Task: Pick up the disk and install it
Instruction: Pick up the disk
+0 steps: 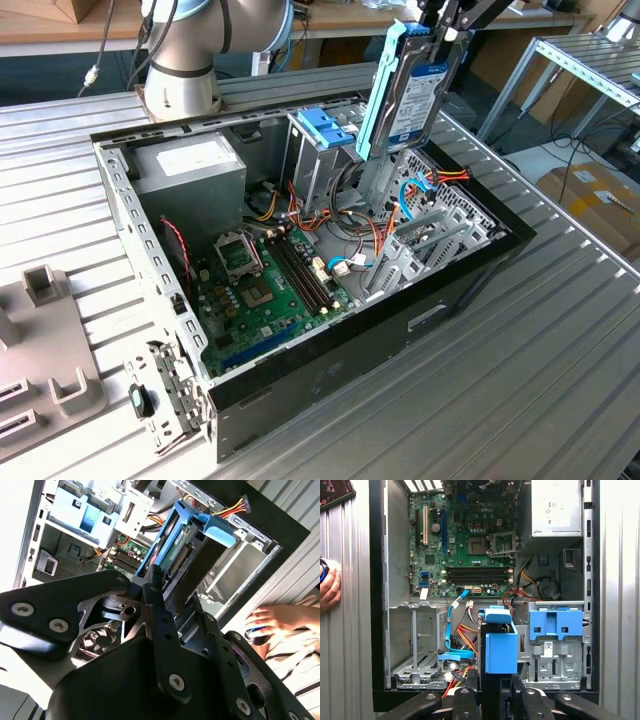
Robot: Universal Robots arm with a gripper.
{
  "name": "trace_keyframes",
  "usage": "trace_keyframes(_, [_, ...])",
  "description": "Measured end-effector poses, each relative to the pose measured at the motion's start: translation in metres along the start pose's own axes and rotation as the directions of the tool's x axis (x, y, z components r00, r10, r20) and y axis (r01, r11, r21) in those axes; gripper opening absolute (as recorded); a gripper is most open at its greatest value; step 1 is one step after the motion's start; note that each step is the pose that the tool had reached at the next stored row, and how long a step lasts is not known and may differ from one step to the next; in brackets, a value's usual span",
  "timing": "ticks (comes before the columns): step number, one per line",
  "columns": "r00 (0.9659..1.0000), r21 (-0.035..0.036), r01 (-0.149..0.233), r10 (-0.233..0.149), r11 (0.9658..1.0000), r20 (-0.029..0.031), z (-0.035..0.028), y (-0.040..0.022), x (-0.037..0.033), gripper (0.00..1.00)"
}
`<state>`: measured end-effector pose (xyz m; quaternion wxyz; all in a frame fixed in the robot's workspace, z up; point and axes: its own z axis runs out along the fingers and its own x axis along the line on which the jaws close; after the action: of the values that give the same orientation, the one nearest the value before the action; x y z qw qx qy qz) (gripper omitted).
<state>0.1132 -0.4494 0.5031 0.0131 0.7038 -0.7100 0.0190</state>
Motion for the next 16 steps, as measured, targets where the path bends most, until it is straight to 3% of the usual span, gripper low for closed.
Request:
trace_keyframes(7, [1.0000,0.0000,0.000,0.000,1.0000,0.0002,0.0001,-0.0001,0.0015,0.35])
trace_keyframes(14, [1.0000,0.0000,0.000,0.000,1.0000,0.0001,0.0006,-0.0006,0.0130,0.35])
trace_keyframes(16, [1.0000,0.0000,0.000,0.000,1.0000,0.0001,0.0008,-0.0009,0.0194,0.35])
